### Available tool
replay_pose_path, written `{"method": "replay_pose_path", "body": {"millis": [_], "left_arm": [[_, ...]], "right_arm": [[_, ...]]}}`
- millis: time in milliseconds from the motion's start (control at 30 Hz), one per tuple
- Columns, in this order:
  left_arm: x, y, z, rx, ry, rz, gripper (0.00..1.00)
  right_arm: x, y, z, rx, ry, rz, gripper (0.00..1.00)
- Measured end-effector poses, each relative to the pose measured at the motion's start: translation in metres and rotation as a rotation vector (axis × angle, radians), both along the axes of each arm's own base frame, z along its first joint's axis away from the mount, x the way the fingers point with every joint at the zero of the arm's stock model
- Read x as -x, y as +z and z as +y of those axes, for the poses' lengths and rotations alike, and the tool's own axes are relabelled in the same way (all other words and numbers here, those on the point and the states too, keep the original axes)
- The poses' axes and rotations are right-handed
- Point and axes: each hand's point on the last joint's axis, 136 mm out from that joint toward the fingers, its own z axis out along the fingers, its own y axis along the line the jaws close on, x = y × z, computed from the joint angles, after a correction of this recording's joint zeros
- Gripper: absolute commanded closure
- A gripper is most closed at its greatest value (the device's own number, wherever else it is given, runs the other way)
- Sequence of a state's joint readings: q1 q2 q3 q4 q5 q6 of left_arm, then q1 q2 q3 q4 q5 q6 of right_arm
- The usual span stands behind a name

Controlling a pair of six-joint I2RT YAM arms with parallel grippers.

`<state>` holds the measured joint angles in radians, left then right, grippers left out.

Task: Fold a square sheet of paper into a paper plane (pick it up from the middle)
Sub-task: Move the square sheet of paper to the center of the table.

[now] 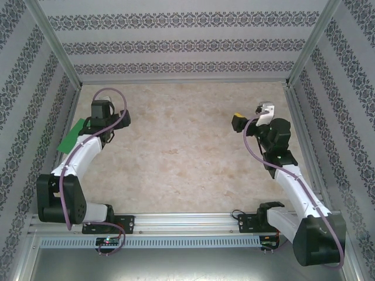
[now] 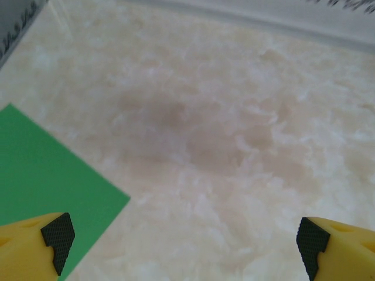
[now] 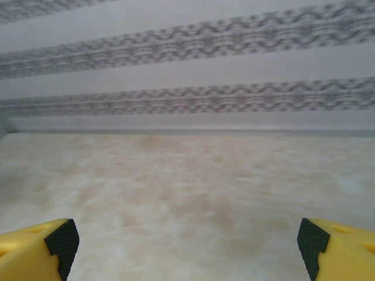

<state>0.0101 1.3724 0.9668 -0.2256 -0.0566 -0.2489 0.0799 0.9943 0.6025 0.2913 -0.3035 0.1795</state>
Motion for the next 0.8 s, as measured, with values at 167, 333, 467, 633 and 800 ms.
{"method": "replay_pose_path", "body": {"millis": [167,333,467,633,800], "left_arm": [[0.016,-0.019,0.022,0.041,0.09,0.162,0.0],[0.014,-0.03,0.038,0.049,0.132,0.261,0.0],[0.005,-0.042,0.052,0.054,0.166,0.316,0.0],[0.005,-0.063,0.081,0.069,0.239,0.375,0.0],[0.015,-0.082,0.107,0.089,0.317,0.427,0.0]], "right_arm": [[0.021,0.004,0.055,-0.056,0.238,0.087,0.02],[0.043,0.009,0.1,-0.061,0.404,0.152,0.02],[0.055,0.006,0.124,-0.047,0.481,0.194,0.02],[0.065,-0.004,0.137,-0.032,0.52,0.239,0.02],[0.065,-0.012,0.14,-0.026,0.523,0.264,0.02]]}}
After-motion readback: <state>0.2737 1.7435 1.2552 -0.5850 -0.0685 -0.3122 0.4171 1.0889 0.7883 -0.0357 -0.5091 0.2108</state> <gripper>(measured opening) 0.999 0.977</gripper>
